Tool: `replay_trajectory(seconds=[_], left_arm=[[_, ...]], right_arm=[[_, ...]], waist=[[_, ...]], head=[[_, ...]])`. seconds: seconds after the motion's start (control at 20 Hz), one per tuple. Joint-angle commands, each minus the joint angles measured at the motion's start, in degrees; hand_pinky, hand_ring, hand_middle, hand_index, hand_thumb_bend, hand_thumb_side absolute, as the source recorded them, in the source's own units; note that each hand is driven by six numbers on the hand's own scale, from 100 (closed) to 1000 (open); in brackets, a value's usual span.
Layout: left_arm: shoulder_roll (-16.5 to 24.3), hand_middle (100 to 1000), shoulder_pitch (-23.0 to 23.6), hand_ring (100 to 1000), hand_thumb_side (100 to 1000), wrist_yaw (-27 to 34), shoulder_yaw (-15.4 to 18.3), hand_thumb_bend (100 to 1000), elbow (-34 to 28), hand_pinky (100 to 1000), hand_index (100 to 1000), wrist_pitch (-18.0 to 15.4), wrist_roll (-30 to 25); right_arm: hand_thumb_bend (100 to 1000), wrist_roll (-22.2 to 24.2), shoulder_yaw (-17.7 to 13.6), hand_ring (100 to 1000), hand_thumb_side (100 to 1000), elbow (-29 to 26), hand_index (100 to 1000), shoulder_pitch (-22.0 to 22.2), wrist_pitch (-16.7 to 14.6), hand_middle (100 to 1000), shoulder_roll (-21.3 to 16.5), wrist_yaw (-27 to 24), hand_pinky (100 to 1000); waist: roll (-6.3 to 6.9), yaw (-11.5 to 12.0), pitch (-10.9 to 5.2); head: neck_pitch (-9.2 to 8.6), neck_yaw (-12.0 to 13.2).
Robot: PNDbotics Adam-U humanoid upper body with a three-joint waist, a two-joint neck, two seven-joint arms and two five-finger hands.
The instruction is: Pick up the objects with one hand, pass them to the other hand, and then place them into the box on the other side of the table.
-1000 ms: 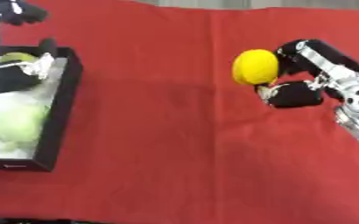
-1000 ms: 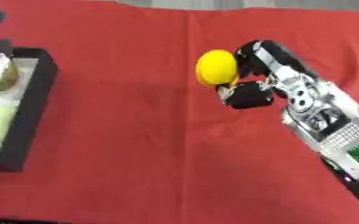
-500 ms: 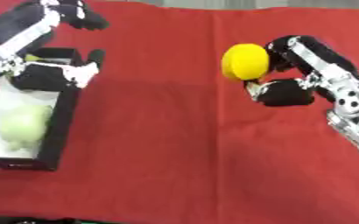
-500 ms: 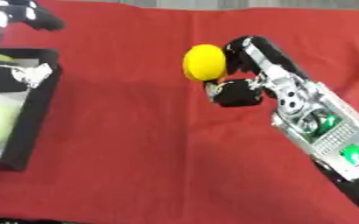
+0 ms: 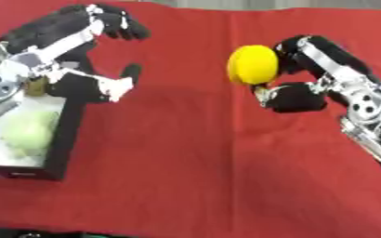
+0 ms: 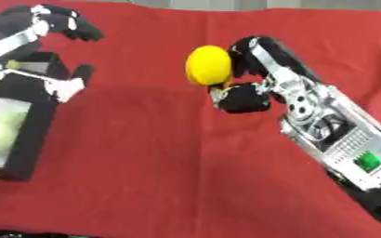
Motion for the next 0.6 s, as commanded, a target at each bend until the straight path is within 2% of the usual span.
replay_trajectory(seconds=[0.05,0.35,0.6], left_arm=[[0.19,725,-1.48,763,247,-1.13,0.09,100,-0.72,771,844,0.33,-0.17],[-3.09,730,-5.72,766,198,-5.07,-1.75,100,-0.72,770,845,3.01,1.21],[-4.75,738,-7.44,773,138,-7.04,-3.02,100,-0.72,776,845,3.57,0.46]], right_arm=[[100,0.66,-0.19,678,100,-1.18,539,-1.49,0.22,517,0.01,0.77,797],[100,0.93,0.22,678,100,-1.18,539,-1.98,0.81,517,0.57,1.44,794],[100,1.23,0.35,679,100,-1.18,539,-1.92,0.82,516,0.93,1.94,794]], waist=[[1.06,0.09,-4.78],[1.1,0.51,-4.77],[1.14,0.64,-4.74]], head=[[-0.33,0.13],[-0.35,-0.18],[-0.31,-0.28]])
